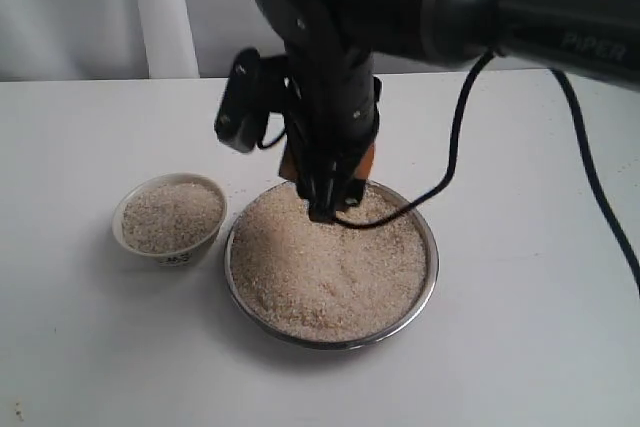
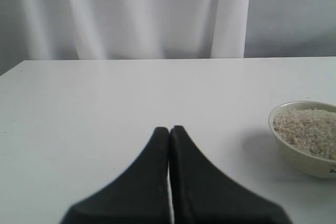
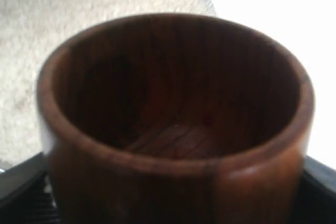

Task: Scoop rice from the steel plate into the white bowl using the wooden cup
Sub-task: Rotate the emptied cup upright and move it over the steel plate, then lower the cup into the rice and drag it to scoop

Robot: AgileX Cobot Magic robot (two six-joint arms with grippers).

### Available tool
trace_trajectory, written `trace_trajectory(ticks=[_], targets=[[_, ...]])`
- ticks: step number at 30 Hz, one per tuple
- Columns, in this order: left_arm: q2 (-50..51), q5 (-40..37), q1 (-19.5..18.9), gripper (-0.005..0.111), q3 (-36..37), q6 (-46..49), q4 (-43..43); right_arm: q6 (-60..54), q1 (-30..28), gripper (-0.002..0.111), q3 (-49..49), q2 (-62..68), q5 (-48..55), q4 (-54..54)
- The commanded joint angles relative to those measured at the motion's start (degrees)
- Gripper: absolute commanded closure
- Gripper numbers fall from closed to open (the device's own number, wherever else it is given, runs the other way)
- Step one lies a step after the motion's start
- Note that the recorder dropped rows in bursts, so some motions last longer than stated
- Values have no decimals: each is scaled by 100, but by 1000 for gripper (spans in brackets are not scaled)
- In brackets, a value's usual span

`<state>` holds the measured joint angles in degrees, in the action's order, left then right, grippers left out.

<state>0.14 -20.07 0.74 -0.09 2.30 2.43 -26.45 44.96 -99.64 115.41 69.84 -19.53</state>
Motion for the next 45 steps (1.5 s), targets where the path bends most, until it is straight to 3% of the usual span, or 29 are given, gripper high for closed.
trace_trajectory(ticks=[1, 14, 30, 45], targets=[[-14, 33, 15, 107, 9, -22, -2, 13, -35, 108, 717, -18, 12, -694], [-14, 33, 15, 107, 9, -22, -2, 102, -24, 108, 1855, -18, 12, -1428], [-14, 33, 15, 107, 9, -22, -2, 125, 515, 108, 1847, 734, 12, -2166], [-14, 33, 15, 107, 9, -22, -2, 125, 644, 108, 1817, 836, -511, -2056]])
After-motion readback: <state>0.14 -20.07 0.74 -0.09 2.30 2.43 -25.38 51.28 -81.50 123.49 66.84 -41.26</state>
